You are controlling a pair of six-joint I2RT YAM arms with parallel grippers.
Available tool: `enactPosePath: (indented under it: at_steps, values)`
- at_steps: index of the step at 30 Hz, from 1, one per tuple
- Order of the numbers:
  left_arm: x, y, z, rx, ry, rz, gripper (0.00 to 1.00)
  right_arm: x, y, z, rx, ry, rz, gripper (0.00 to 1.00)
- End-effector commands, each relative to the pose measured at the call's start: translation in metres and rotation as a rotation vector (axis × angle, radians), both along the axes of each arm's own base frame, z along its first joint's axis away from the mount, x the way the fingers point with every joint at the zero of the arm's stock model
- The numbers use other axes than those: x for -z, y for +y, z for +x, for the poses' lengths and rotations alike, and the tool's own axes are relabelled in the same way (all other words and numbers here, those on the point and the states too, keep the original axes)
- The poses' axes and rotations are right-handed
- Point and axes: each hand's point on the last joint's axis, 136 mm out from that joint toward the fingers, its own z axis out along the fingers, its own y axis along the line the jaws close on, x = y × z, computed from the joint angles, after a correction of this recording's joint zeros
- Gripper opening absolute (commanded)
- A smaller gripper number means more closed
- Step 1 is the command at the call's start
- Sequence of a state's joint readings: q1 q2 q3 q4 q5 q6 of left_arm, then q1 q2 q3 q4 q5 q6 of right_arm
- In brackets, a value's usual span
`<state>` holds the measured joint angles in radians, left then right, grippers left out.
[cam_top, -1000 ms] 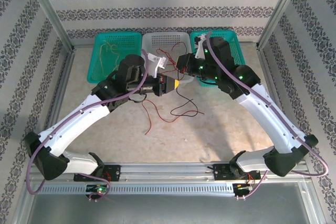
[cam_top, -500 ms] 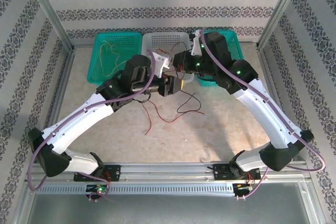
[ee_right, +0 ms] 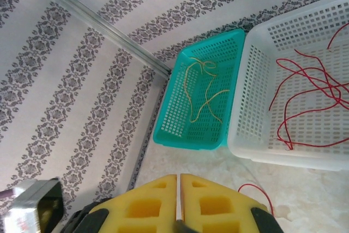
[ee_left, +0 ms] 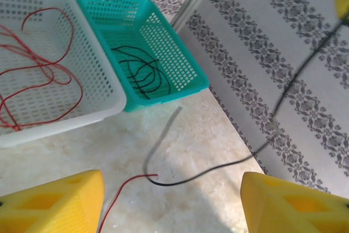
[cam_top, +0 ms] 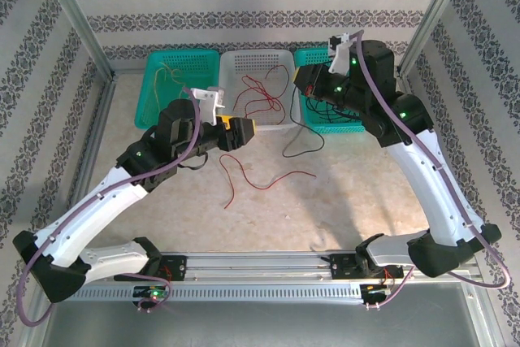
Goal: Untangle the cables
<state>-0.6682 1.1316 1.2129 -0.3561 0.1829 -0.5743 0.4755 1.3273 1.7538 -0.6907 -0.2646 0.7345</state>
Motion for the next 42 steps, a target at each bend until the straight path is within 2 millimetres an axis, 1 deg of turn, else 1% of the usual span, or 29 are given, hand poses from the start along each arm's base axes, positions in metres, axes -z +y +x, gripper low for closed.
enactPosePath:
  at_steps: [1, 5, 9, 14, 19, 21, 24, 26, 32, 38, 42]
  values:
    - [0.041, 0.003, 0.006, -0.032, 0.164, -0.027, 0.67, -0.026, 0.003, -0.008, -0.034, -0.046, 0.058, 0.0]
    - [0.058, -0.011, 0.008, 0.005, 0.225, -0.09, 0.66, -0.031, 0.006, -0.01, -0.048, -0.052, 0.076, 0.0]
    - [0.073, -0.019, 0.012, 0.013, 0.265, -0.111, 0.65, -0.036, 0.012, -0.015, -0.07, -0.057, 0.092, 0.0]
    - [0.084, -0.029, 0.015, 0.042, 0.29, -0.126, 0.66, -0.046, 0.028, -0.024, -0.133, -0.074, 0.108, 0.0]
    - [0.105, -0.041, 0.021, 0.075, 0.343, -0.103, 0.67, -0.059, 0.045, -0.037, -0.209, -0.124, 0.099, 0.0]
    - [0.111, -0.043, 0.023, 0.076, 0.356, -0.096, 0.66, -0.062, 0.049, -0.04, -0.222, -0.132, 0.099, 0.0]
    - [0.121, -0.041, 0.026, 0.05, 0.368, -0.076, 0.66, -0.066, 0.052, -0.044, -0.237, -0.142, 0.103, 0.0]
    - [0.123, -0.041, 0.028, 0.05, 0.373, -0.092, 0.66, -0.066, 0.054, -0.046, -0.247, -0.143, 0.103, 0.0]
    - [0.115, -0.049, 0.032, 0.075, 0.364, -0.14, 0.65, -0.064, 0.058, -0.049, -0.258, -0.147, 0.097, 0.0]
    - [0.117, -0.048, 0.03, 0.078, 0.376, -0.152, 0.65, -0.063, 0.058, -0.048, -0.256, -0.151, 0.092, 0.0]
    - [0.123, -0.05, 0.029, 0.08, 0.393, -0.17, 0.65, -0.065, 0.061, -0.046, -0.265, -0.152, 0.095, 0.0]
